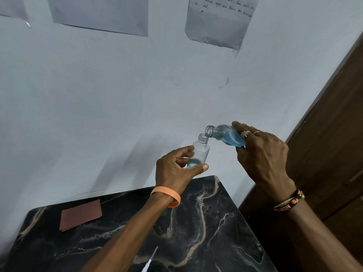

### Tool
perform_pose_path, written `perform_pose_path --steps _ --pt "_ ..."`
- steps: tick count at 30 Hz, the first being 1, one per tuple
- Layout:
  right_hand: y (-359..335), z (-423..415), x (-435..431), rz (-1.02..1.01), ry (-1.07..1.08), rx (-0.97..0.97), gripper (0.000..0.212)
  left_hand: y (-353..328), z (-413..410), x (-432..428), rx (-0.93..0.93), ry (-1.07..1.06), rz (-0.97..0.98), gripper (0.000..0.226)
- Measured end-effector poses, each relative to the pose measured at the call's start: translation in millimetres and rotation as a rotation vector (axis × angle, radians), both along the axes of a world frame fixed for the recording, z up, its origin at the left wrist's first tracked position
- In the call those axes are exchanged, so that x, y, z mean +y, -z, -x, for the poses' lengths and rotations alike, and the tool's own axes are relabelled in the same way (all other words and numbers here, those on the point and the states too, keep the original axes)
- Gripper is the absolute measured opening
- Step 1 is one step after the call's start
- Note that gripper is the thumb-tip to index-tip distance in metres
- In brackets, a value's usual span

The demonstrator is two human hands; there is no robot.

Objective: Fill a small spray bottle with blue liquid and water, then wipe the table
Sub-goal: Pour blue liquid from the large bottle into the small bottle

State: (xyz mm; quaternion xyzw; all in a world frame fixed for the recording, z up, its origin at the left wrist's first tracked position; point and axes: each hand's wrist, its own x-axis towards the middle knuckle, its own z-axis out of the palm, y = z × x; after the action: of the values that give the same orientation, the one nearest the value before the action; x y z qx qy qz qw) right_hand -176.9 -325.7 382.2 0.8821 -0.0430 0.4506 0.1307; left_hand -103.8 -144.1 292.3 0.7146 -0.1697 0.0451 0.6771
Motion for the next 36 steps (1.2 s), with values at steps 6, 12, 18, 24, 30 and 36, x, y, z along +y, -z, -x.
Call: perform_pose_path --steps 6,12,18,24,30,36 --pt "-0.7 0.5 0.8 0.011 0.0 0.0 0.061 -1.9 2.7 0.7 0.009 0.0 0.018 0.076" --pt "-1.2 0.4 0.9 0.003 -0.002 0.006 0.061 -2.4 2.2 1.3 0.012 0.005 0.015 0.08" --pt "-1.2 0.8 1.1 0.018 0.004 0.005 0.061 -2.7 2.7 1.4 0.009 0.008 0.022 0.081" --pt "-1.3 0.4 1.4 0.018 0.002 0.011 0.062 -1.7 1.6 1.3 0.007 0.003 0.009 0.073" --pt "-1.5 1.1 1.8 0.002 -0.009 0.005 0.059 0.0 0.4 1.2 -0.005 -0.004 0.004 0.073" --pt "-1.6 0.9 1.8 0.018 -0.008 -0.002 0.06 1.9 -0.5 1.1 -0.007 -0.004 0.005 0.078"
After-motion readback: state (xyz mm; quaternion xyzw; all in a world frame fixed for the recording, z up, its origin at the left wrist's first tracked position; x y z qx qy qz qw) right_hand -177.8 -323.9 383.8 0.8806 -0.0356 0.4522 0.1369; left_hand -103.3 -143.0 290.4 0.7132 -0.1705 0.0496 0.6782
